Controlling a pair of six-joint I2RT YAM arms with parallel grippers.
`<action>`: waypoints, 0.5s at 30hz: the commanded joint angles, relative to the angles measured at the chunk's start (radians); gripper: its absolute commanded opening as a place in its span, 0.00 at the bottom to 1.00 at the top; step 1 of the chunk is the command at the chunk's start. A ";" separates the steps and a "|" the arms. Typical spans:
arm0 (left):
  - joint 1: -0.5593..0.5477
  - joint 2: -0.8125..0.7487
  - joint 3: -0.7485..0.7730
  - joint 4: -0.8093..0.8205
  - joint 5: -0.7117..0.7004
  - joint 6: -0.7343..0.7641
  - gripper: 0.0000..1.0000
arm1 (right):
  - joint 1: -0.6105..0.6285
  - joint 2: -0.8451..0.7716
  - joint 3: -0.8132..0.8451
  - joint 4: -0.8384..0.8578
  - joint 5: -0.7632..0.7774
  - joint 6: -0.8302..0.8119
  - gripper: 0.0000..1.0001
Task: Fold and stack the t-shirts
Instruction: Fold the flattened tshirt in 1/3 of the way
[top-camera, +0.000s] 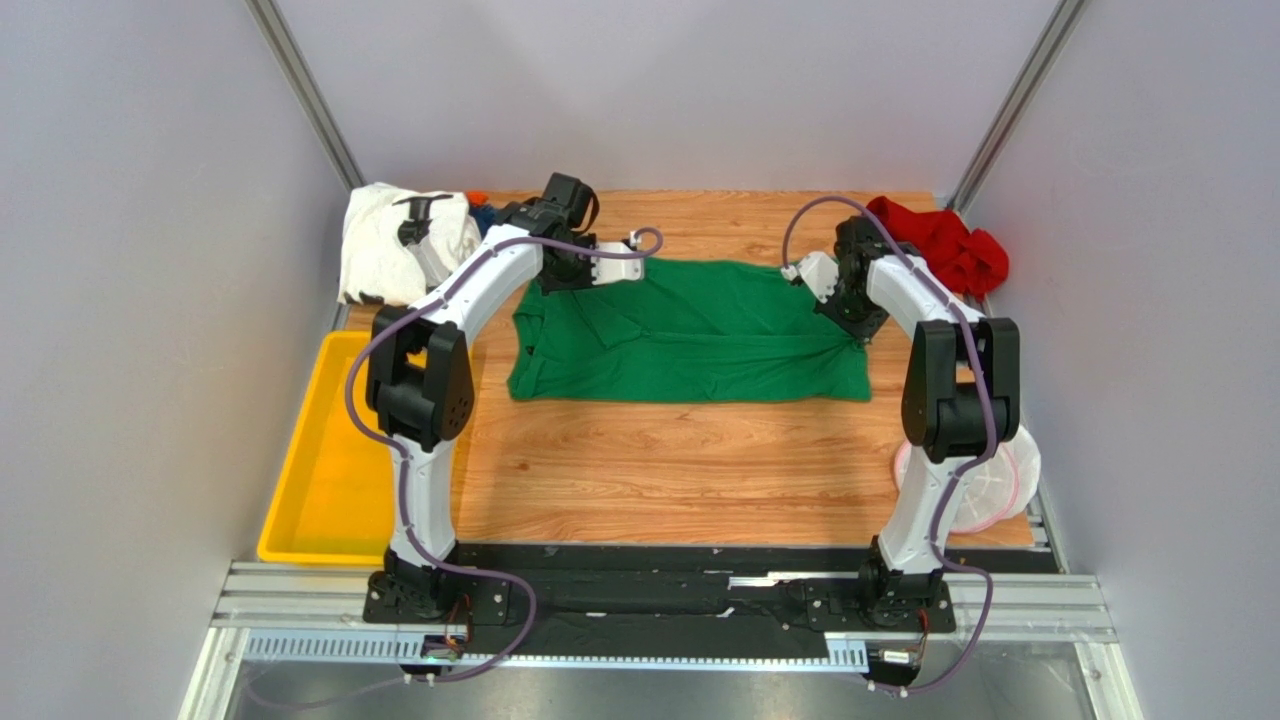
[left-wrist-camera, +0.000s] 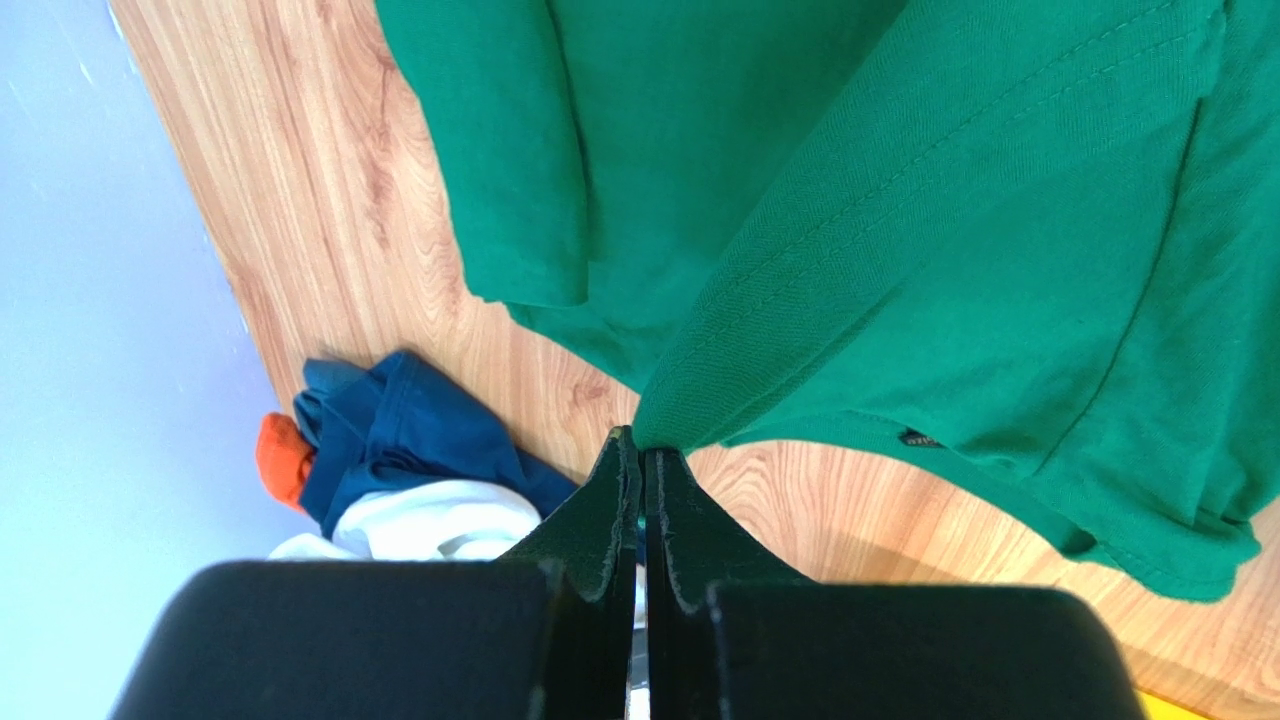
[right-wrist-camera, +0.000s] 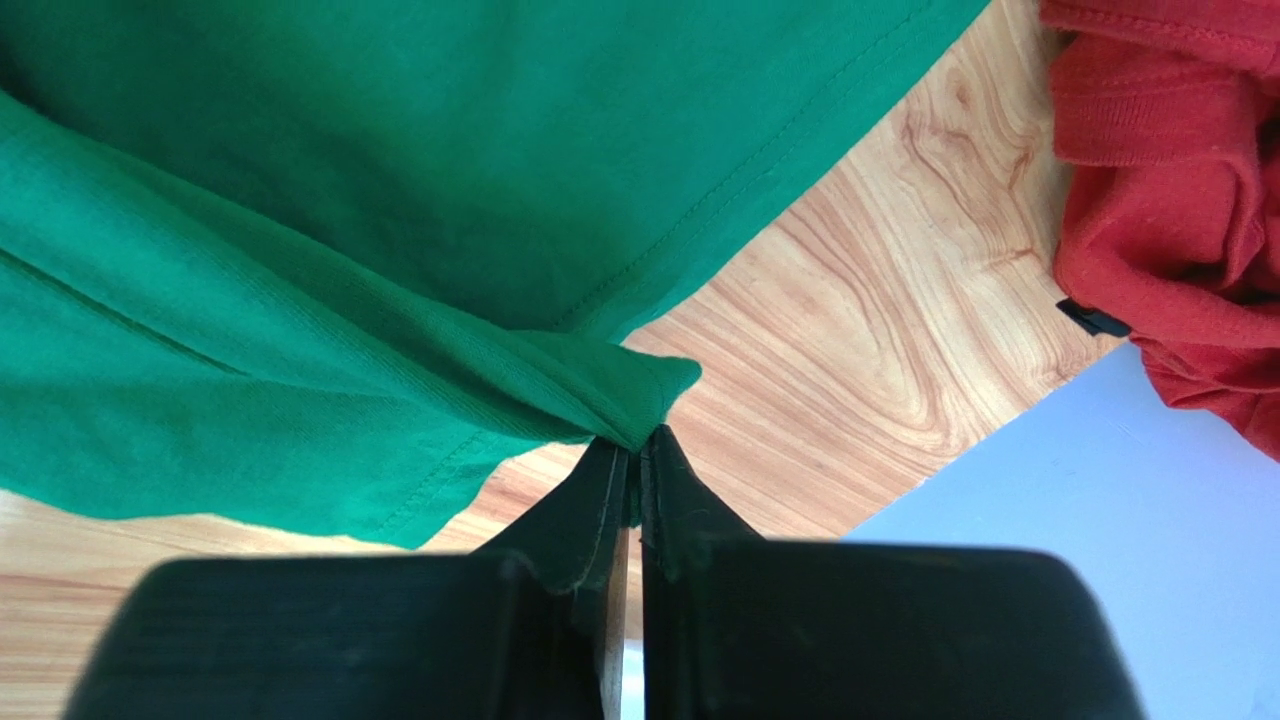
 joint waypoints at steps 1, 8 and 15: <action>0.004 -0.005 -0.010 0.024 0.005 0.017 0.00 | -0.007 0.019 0.037 0.009 0.024 -0.002 0.11; 0.003 -0.007 -0.038 0.055 0.004 0.001 0.00 | -0.007 0.015 0.013 0.026 0.030 0.011 0.33; 0.004 -0.036 -0.129 0.133 -0.058 0.008 0.00 | -0.007 -0.025 -0.030 0.043 0.041 0.027 0.38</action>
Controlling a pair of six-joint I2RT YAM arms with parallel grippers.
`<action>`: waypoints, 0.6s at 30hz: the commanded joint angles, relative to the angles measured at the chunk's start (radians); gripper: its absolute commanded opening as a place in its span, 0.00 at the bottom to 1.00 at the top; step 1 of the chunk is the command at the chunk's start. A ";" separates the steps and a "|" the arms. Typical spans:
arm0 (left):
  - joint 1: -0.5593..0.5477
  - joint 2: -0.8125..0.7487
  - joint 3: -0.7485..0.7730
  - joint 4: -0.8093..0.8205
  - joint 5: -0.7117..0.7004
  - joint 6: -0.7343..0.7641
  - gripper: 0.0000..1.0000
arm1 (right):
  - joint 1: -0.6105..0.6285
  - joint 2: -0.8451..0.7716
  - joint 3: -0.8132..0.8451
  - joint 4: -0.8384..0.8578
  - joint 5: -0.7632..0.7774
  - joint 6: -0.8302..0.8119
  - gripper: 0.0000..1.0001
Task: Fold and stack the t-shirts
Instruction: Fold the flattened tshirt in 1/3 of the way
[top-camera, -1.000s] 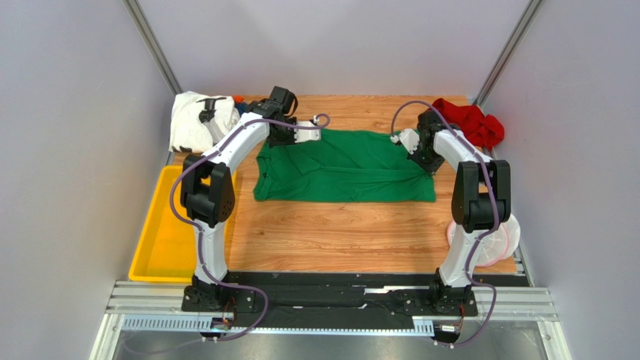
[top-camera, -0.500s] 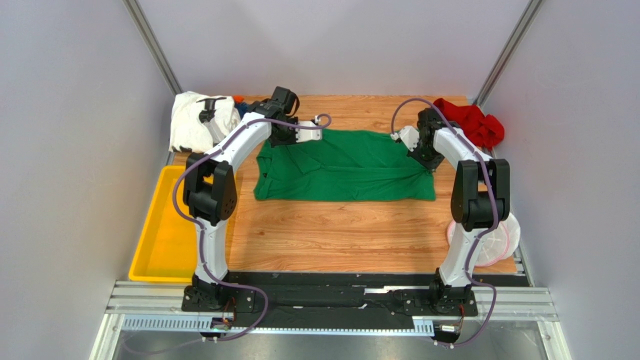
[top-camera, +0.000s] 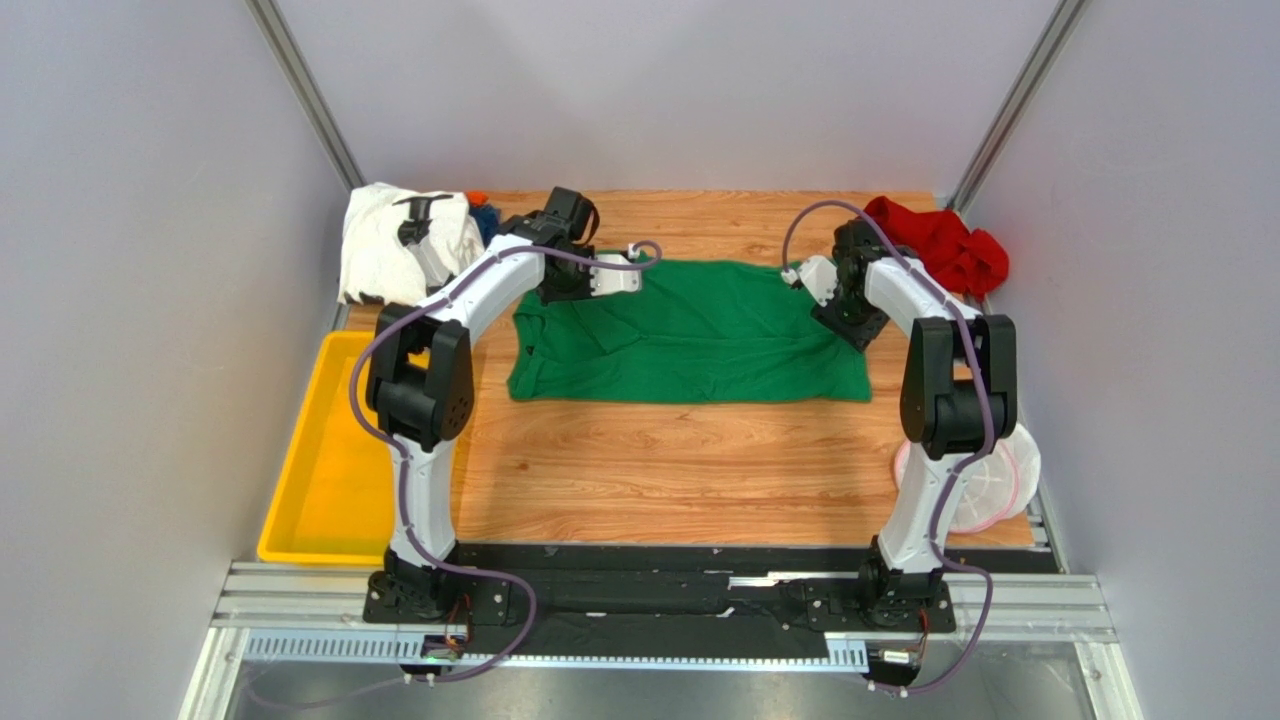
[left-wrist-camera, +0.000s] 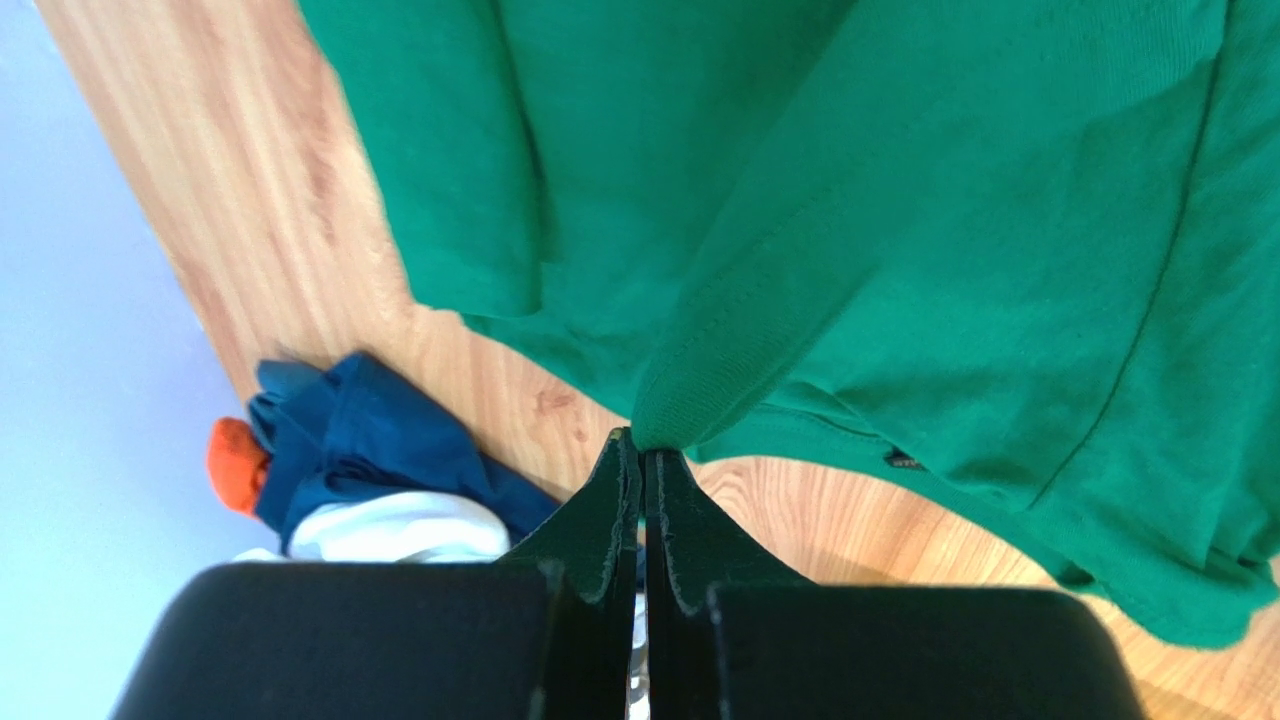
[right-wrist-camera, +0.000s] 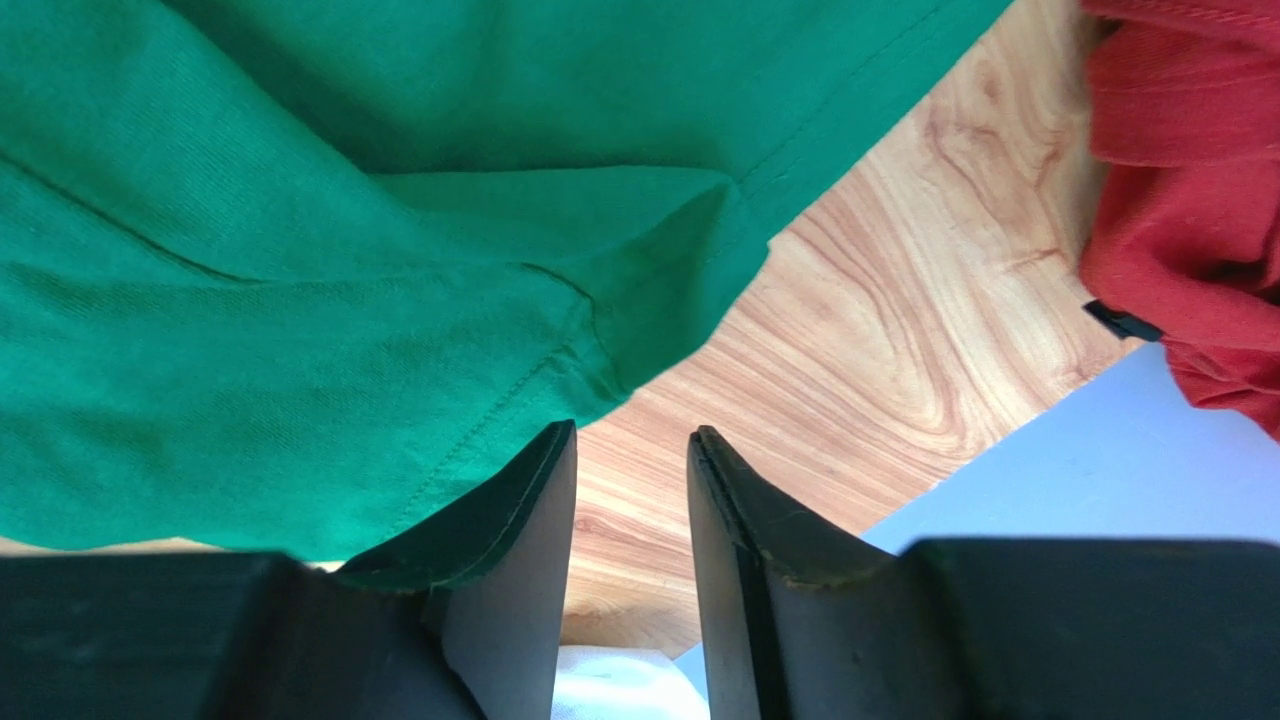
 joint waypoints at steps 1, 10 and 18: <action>0.003 -0.042 -0.058 0.081 -0.046 0.008 0.01 | -0.007 -0.051 -0.026 0.029 0.026 0.023 0.39; 0.004 -0.067 -0.127 0.230 -0.114 -0.016 0.16 | -0.004 -0.161 -0.138 0.046 0.023 0.058 0.40; 0.003 -0.032 -0.091 0.325 -0.167 -0.053 0.21 | 0.005 -0.267 -0.259 0.040 0.011 0.079 0.40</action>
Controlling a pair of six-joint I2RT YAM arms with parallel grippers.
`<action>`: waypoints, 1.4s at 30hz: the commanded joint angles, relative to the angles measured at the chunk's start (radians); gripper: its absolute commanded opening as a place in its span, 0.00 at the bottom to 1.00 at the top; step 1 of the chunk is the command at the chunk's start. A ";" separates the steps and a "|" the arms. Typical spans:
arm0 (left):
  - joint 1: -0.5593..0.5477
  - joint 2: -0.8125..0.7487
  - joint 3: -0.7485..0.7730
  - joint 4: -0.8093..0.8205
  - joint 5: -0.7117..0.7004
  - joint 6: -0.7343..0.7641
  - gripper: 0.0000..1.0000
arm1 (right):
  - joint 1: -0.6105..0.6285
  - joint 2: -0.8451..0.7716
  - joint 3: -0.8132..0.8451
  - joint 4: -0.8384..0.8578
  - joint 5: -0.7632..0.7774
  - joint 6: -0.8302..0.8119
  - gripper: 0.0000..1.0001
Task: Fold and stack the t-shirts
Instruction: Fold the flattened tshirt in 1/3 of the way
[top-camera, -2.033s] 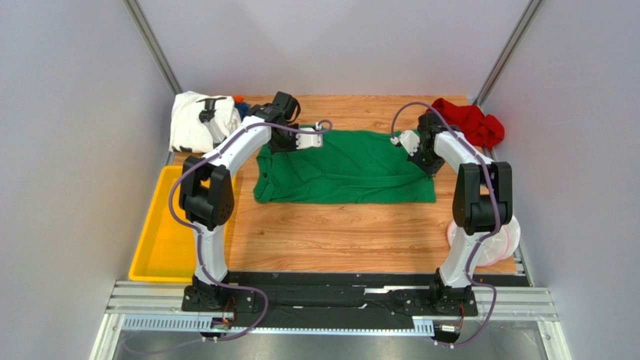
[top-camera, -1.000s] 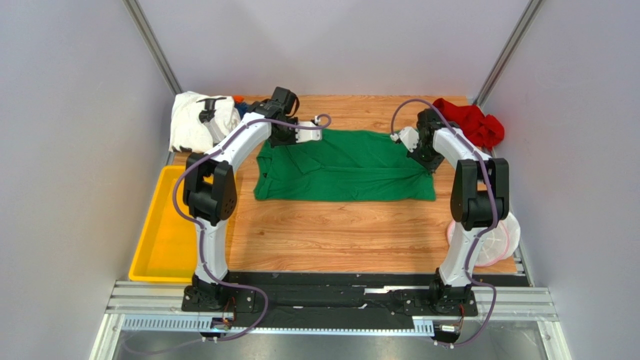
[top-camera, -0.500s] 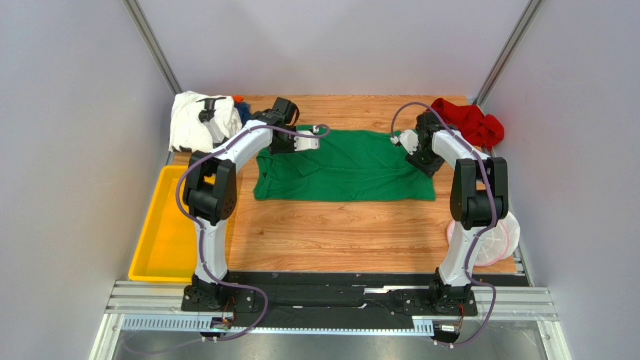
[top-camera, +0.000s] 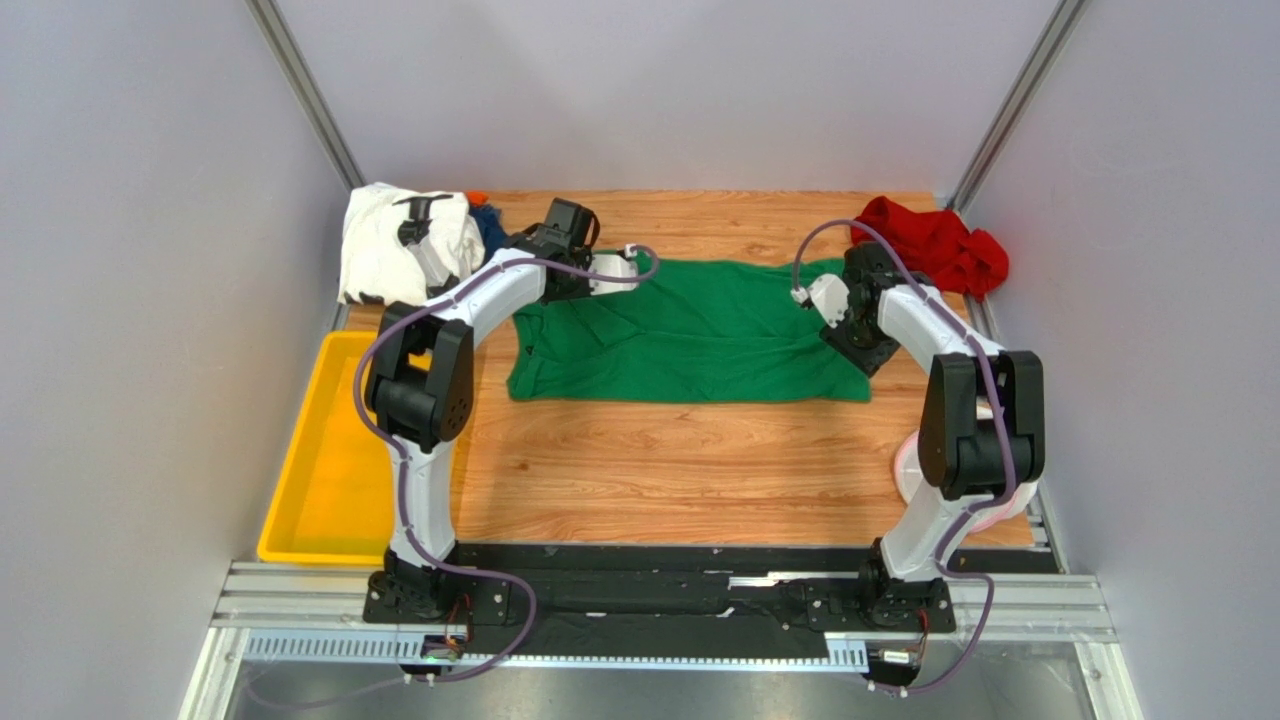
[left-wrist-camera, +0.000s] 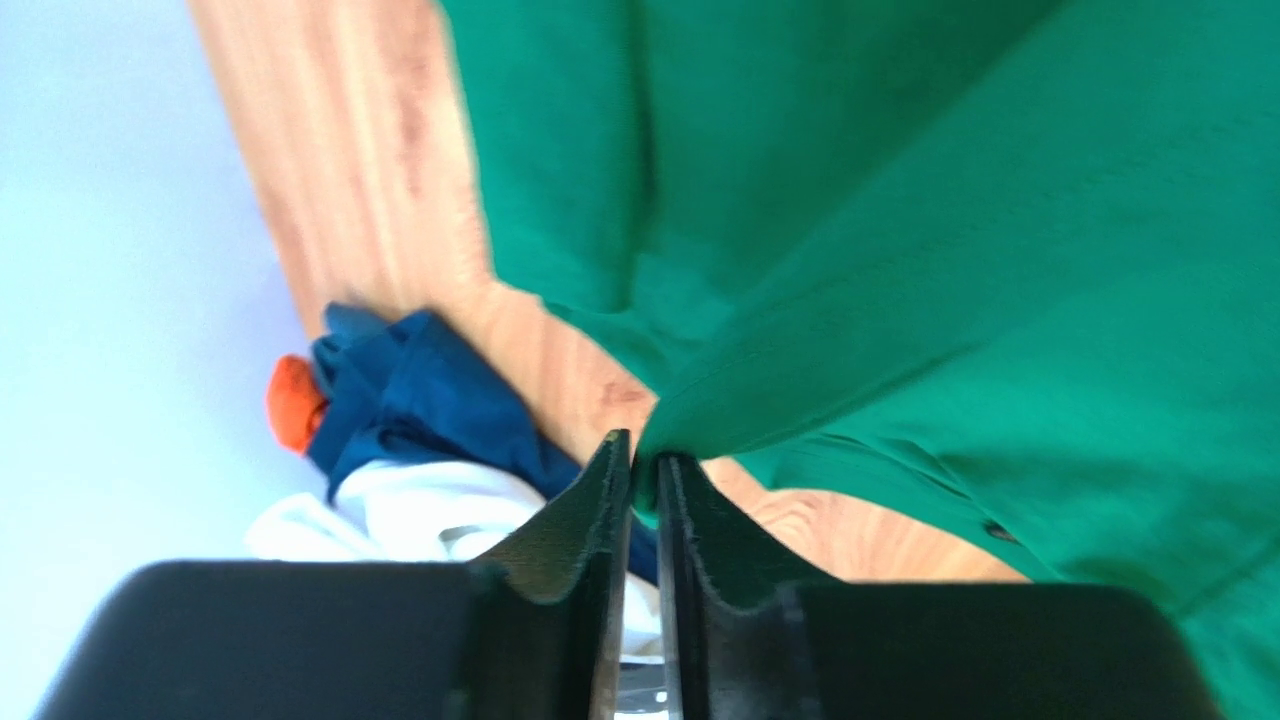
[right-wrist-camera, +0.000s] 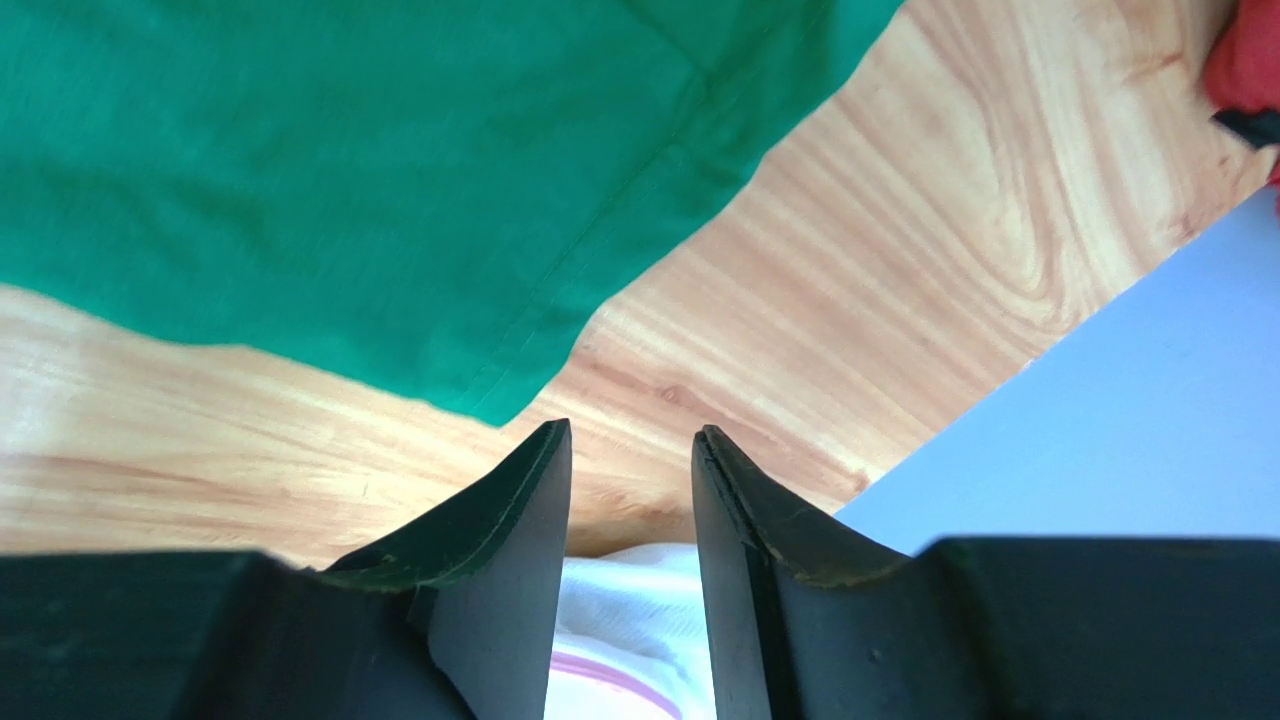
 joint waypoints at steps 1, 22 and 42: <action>0.004 -0.018 0.041 0.107 -0.053 -0.040 0.29 | 0.005 -0.074 -0.051 0.021 -0.002 0.030 0.40; -0.022 -0.196 -0.057 -0.179 0.341 -0.097 0.53 | 0.017 -0.119 -0.101 0.015 -0.027 0.065 0.40; -0.105 0.001 0.057 -0.213 0.357 -0.089 0.51 | 0.020 -0.140 -0.150 0.035 -0.031 0.069 0.40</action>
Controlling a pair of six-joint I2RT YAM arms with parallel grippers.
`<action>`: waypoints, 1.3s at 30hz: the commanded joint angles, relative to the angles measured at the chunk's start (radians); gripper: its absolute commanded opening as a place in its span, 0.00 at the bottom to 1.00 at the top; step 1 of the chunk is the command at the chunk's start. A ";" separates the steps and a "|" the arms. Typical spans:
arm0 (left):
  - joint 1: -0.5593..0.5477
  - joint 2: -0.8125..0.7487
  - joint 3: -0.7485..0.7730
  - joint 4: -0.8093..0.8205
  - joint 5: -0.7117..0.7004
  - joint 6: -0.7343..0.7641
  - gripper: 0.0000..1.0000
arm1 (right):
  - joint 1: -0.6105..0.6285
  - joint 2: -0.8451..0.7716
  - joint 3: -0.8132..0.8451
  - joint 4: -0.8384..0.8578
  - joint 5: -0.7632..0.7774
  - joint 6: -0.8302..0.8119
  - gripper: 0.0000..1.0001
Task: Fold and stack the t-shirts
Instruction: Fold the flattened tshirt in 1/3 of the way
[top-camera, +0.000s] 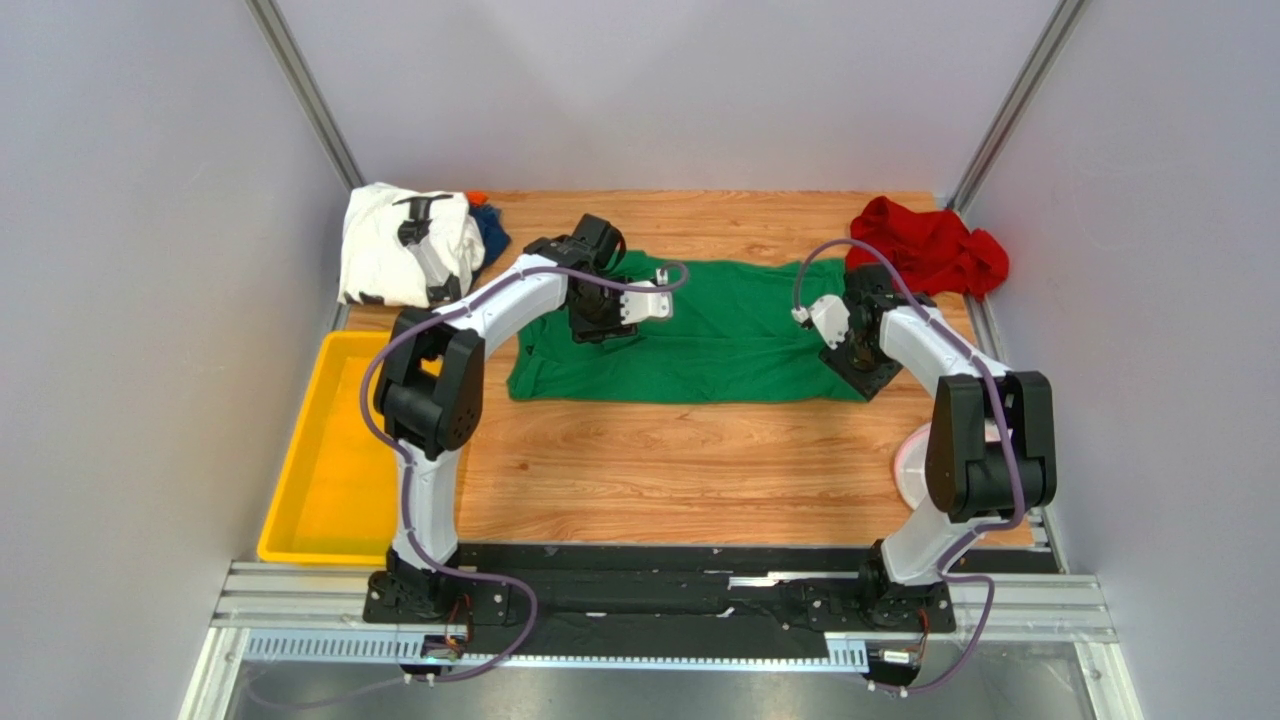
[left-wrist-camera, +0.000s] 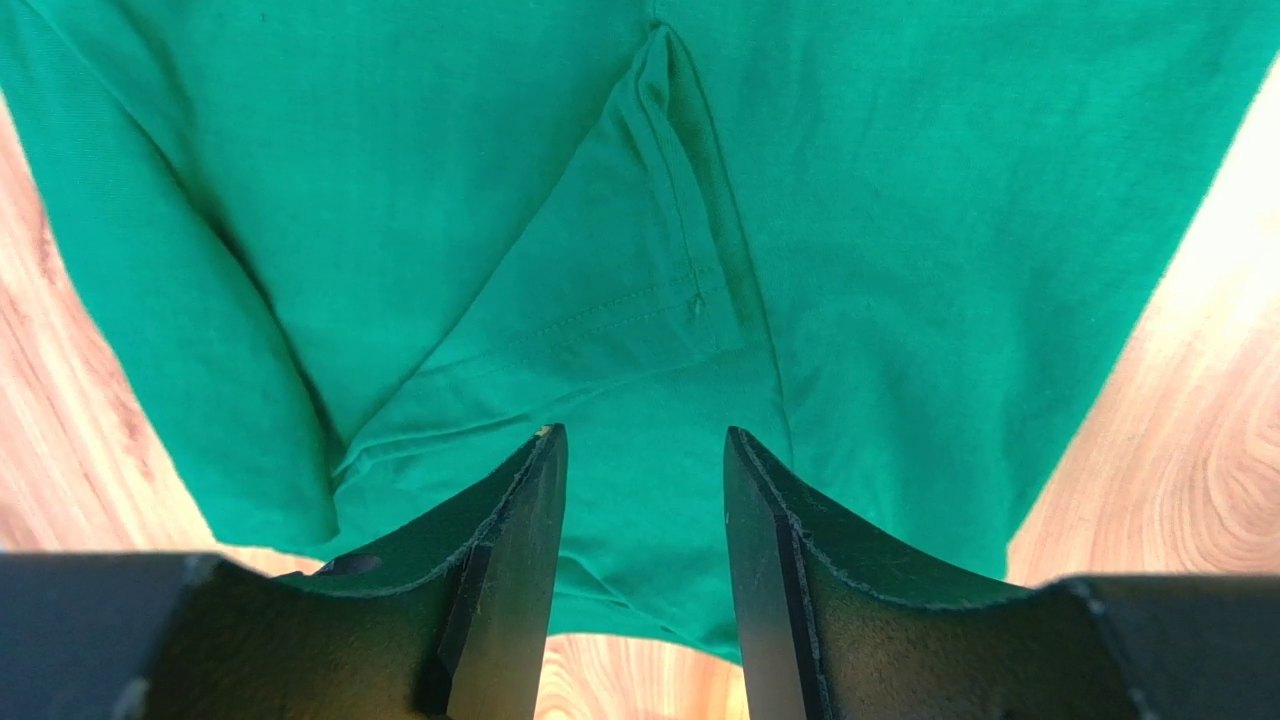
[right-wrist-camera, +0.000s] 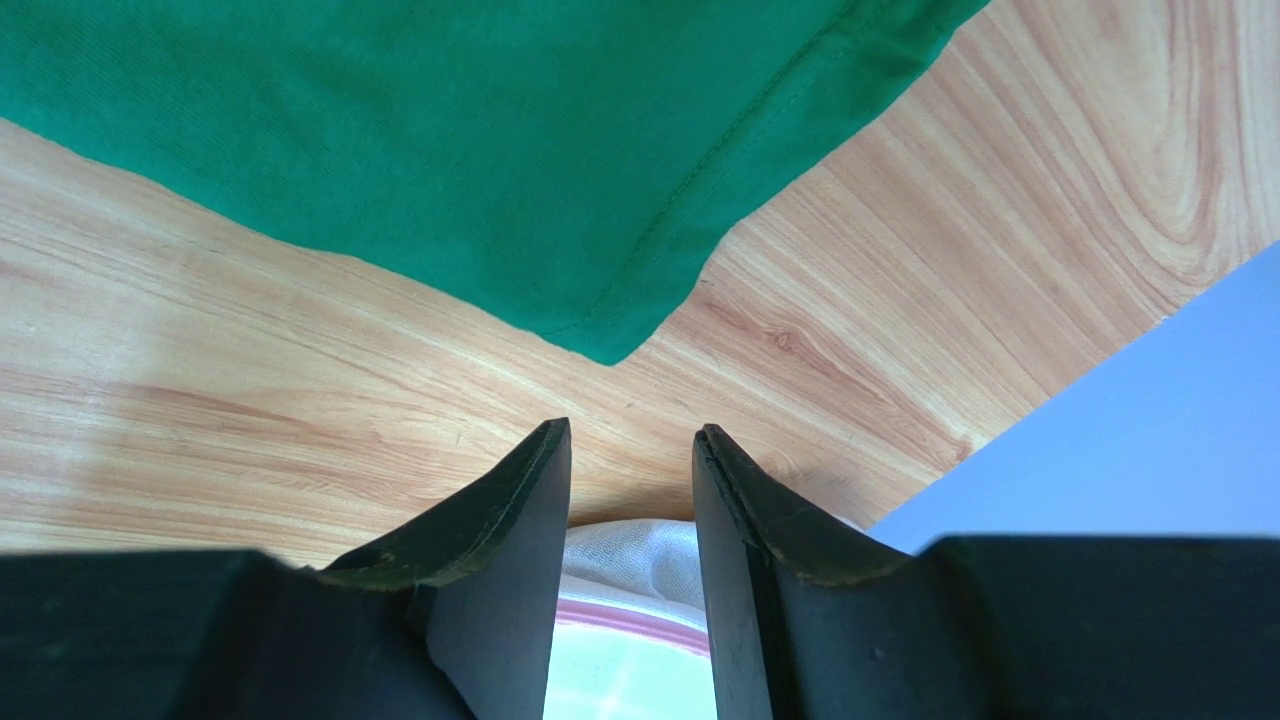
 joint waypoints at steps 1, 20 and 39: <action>-0.004 0.024 0.054 -0.012 0.025 0.000 0.51 | 0.004 -0.036 -0.011 0.033 -0.012 0.015 0.40; -0.021 0.106 0.114 -0.018 0.033 -0.015 0.51 | 0.004 -0.044 -0.031 0.045 -0.009 0.010 0.40; -0.027 0.140 0.116 -0.018 0.023 -0.017 0.34 | 0.006 -0.048 -0.031 0.047 -0.001 0.004 0.39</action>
